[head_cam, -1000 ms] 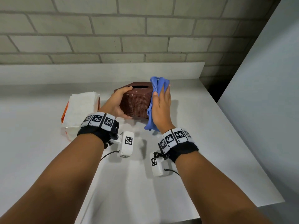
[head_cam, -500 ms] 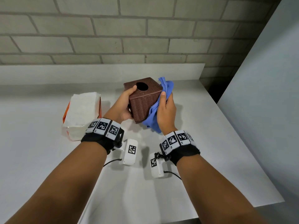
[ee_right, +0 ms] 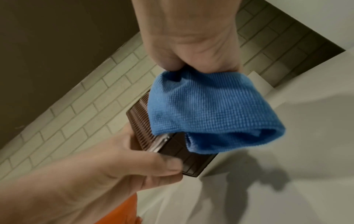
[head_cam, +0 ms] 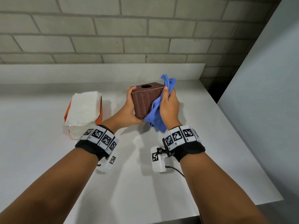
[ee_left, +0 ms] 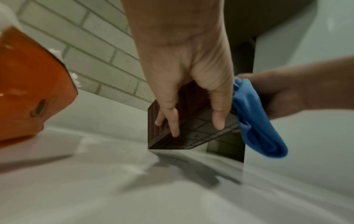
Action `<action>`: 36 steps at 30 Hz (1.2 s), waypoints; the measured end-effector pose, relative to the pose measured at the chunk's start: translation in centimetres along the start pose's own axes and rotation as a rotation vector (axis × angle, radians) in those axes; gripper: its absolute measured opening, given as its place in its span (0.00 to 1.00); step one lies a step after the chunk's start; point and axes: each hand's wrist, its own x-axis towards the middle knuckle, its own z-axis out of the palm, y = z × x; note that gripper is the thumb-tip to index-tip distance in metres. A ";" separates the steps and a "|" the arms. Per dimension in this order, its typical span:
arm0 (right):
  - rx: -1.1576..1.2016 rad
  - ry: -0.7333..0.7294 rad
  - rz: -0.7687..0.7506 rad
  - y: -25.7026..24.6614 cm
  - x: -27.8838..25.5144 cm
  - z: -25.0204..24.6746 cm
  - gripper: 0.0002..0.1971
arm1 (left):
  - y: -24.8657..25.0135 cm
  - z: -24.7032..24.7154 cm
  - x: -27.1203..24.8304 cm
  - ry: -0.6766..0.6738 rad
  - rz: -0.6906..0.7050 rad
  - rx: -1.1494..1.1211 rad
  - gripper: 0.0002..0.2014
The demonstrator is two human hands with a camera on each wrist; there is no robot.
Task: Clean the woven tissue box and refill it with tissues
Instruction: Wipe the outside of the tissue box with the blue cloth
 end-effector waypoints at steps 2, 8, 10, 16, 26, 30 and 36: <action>-0.012 -0.002 0.003 -0.1 -0.1 0.3 0.19 | -0.1 0.2 0.0 0.053 0.049 0.086 0.65; -0.007 -0.009 0.017 -0.3 0.0 0.1 0.19 | 0.5 0.2 -0.2 0.093 0.167 0.188 0.68; -0.028 -0.004 0.014 -0.3 0.0 0.0 0.19 | 0.3 0.3 -0.1 0.114 0.205 0.208 0.64; -0.476 0.018 -0.128 -0.5 -0.2 0.5 0.28 | 0.5 0.3 0.0 0.257 0.174 0.218 0.54; -0.877 -0.191 -0.553 -1.4 -1.6 1.7 0.29 | 1.8 -0.5 0.8 0.316 0.181 0.161 0.46; -0.851 -0.145 -0.409 -1.4 0.7 0.4 0.28 | 1.4 -0.8 0.5 0.338 0.159 0.184 0.48; -0.804 -0.075 -0.317 -2.2 -0.7 2.1 0.30 | 2.2 -0.6 0.6 0.338 0.170 0.184 0.48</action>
